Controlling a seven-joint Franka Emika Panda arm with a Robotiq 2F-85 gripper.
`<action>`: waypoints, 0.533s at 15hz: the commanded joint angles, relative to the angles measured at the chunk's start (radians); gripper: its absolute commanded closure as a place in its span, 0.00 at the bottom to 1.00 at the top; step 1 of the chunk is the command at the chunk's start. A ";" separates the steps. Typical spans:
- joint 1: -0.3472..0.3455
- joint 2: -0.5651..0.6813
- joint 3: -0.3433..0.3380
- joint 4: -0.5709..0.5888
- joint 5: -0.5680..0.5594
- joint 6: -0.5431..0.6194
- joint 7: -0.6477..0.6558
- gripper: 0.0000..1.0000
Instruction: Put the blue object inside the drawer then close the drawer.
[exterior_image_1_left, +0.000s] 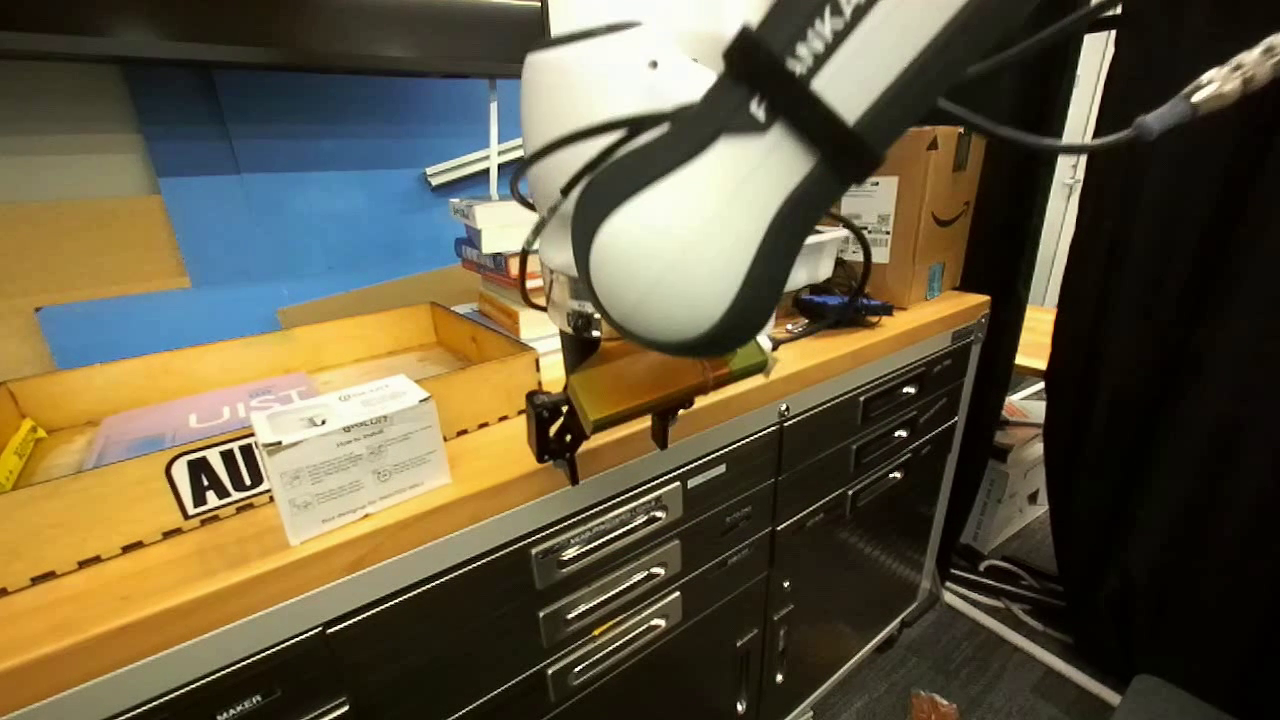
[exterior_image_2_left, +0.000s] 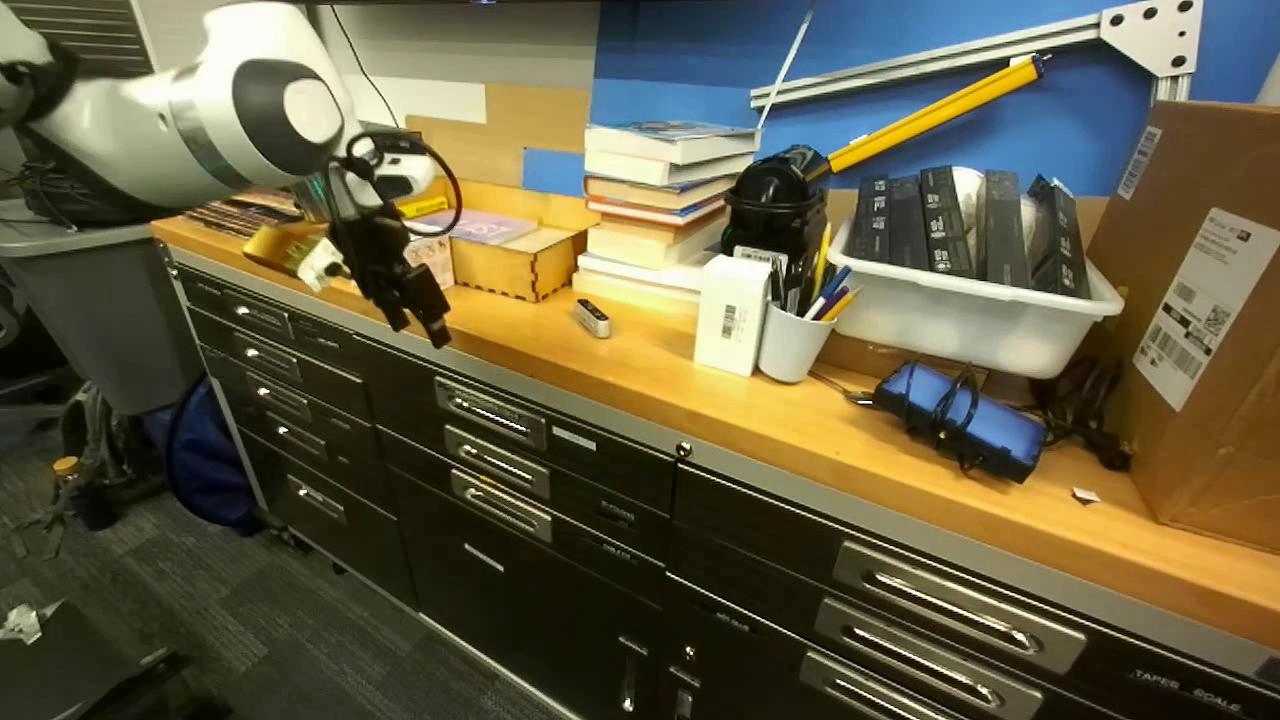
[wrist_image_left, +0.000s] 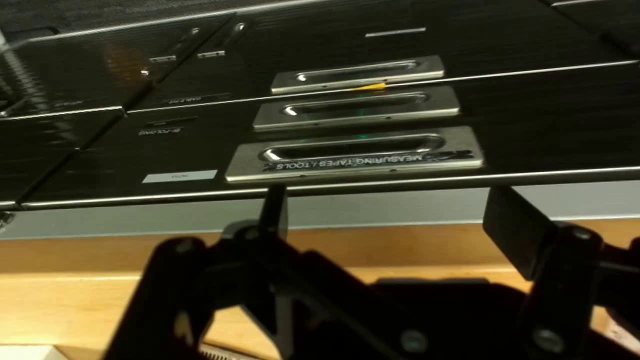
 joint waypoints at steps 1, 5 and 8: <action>-0.015 -0.183 0.062 -0.018 0.160 -0.162 -0.180 0.00; -0.018 -0.270 0.094 0.057 0.262 -0.362 -0.283 0.00; -0.039 -0.268 0.118 0.045 0.248 -0.345 -0.255 0.00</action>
